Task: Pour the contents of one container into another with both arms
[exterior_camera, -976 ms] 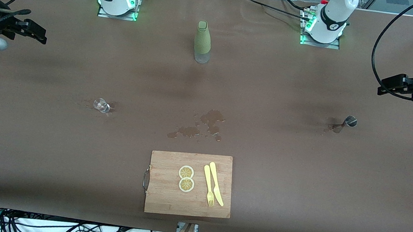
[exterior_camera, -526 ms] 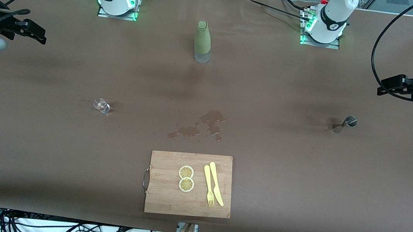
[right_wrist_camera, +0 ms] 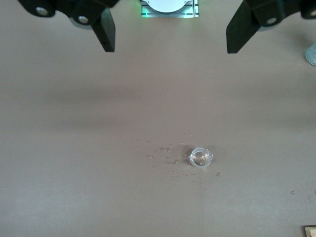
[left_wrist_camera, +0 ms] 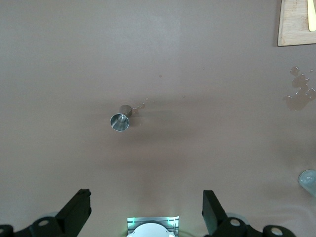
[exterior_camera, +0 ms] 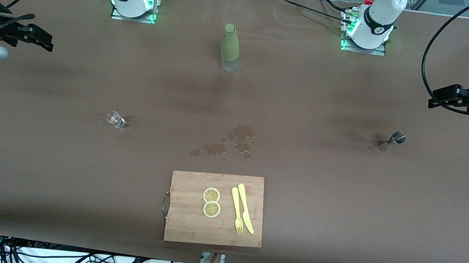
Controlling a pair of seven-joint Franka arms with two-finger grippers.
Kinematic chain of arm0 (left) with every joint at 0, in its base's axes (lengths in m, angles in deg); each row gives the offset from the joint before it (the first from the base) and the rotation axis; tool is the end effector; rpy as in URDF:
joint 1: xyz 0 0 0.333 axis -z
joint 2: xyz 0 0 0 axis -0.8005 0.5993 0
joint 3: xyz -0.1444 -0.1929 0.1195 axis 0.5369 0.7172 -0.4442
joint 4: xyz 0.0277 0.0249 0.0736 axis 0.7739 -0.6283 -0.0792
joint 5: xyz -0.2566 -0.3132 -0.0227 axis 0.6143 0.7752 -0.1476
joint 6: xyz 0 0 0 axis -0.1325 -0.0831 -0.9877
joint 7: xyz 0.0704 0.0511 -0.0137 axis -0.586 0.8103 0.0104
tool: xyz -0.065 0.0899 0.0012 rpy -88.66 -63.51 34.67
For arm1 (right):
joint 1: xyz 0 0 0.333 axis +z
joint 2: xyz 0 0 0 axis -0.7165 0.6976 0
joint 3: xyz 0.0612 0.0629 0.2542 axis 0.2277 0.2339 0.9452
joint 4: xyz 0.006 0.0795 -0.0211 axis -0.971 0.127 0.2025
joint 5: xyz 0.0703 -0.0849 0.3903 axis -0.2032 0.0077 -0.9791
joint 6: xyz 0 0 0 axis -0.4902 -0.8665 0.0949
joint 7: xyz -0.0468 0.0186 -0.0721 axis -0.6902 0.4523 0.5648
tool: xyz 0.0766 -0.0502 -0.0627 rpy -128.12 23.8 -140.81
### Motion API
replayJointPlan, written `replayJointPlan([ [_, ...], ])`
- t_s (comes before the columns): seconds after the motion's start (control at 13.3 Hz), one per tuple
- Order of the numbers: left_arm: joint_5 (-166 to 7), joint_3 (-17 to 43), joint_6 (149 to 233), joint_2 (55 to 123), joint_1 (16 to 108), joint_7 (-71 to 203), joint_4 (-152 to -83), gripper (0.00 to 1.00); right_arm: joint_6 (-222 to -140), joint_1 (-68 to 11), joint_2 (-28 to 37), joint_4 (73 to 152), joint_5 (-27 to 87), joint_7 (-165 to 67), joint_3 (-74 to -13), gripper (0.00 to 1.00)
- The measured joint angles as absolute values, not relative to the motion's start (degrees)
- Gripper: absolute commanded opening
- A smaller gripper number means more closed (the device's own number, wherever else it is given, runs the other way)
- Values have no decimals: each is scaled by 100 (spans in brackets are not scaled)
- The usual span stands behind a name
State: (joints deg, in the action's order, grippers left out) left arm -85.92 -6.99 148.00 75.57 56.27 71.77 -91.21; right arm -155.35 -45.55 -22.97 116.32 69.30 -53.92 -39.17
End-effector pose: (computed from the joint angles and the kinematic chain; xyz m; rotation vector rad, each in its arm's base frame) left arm 0.5885 -0.0197 0.5680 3.0929 -0.0244 -0.3187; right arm 0.5386 -0.0097 0.5080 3.1004 -0.0074 -0.2391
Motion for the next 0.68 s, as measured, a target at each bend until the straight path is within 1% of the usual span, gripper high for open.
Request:
replayJointPlan([
  [0.68, -8592, -766, 14890, 7558, 5614, 7177, -9117, 100, -15534, -4562, -2223, 11618, 6930, -5392, -3921, 100],
])
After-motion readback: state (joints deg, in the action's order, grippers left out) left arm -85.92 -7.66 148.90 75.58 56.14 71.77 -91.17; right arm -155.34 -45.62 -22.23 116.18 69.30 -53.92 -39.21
